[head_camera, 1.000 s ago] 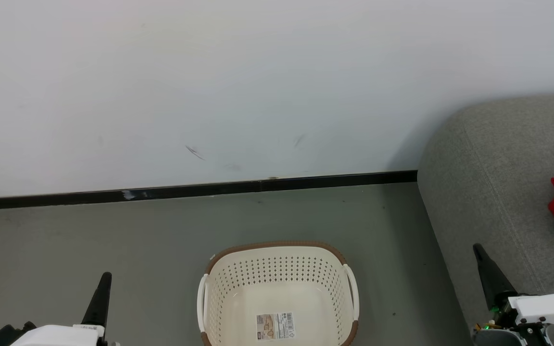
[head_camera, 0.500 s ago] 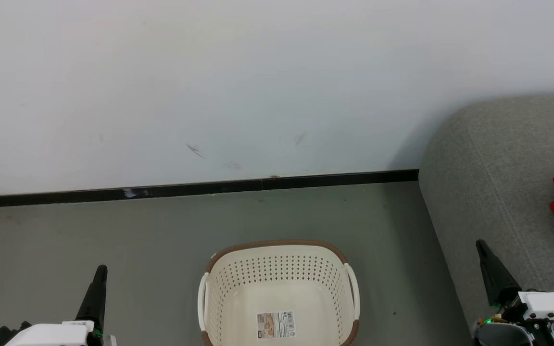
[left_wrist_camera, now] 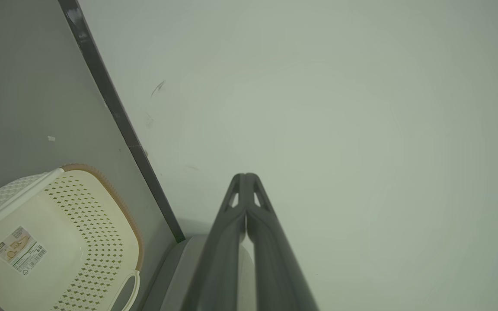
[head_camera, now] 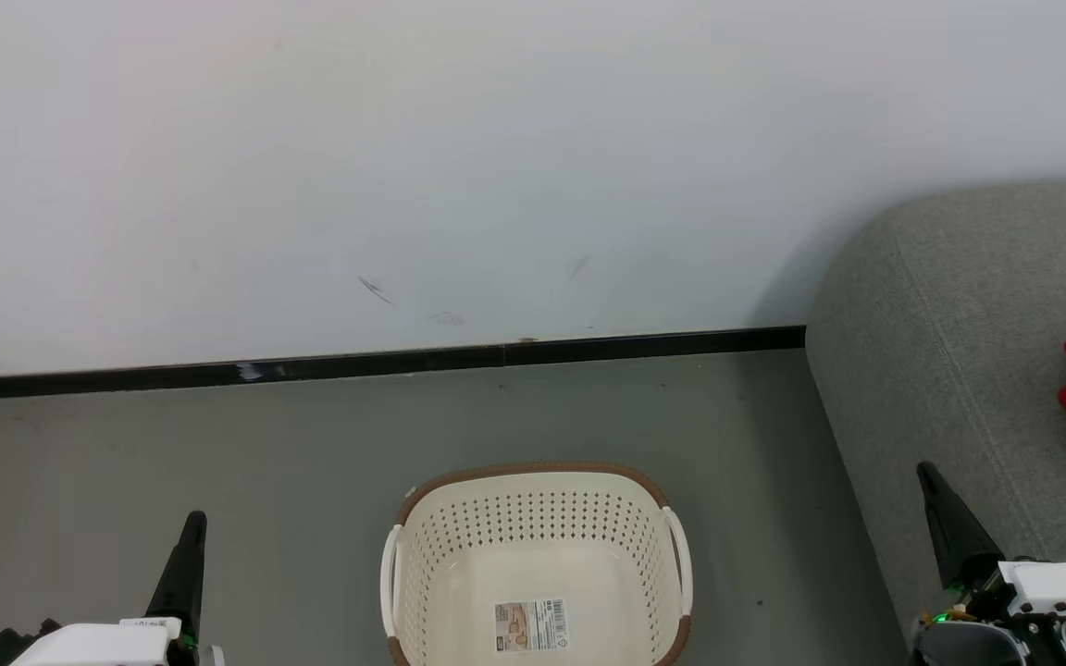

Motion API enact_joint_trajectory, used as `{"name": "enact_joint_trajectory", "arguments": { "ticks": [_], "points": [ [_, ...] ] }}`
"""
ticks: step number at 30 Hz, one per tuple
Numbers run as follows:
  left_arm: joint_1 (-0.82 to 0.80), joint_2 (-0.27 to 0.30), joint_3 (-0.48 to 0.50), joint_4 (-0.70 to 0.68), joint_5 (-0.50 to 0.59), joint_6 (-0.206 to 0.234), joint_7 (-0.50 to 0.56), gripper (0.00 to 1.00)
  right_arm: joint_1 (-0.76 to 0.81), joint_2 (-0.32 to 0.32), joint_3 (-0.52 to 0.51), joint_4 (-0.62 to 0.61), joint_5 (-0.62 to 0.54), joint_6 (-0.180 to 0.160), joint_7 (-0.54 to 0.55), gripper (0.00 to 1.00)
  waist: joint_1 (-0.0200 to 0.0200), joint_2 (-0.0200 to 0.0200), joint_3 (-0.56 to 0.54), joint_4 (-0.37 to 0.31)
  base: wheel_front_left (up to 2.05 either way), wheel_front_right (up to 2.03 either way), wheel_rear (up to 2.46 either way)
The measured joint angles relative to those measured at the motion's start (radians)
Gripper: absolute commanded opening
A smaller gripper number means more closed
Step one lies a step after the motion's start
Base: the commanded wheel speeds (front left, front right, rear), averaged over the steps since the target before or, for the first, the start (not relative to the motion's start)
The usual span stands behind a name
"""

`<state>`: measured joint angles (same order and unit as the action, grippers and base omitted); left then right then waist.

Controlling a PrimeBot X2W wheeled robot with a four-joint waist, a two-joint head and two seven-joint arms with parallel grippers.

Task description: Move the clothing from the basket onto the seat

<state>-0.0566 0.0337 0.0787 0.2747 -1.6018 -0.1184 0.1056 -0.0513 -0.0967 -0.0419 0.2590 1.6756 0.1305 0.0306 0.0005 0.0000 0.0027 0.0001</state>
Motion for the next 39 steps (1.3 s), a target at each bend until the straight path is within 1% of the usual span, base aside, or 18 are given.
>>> {"name": "enact_joint_trajectory", "arguments": {
  "ticks": [39],
  "points": [
    [-0.003,0.0,0.0,0.003,0.0,0.0,0.0,0.0,-0.001,0.001,-0.005,0.003,0.0,0.0,0.001,0.0,-0.0001,0.0,0.0,0.0,0.0,0.0,0.0]
  ]
}}
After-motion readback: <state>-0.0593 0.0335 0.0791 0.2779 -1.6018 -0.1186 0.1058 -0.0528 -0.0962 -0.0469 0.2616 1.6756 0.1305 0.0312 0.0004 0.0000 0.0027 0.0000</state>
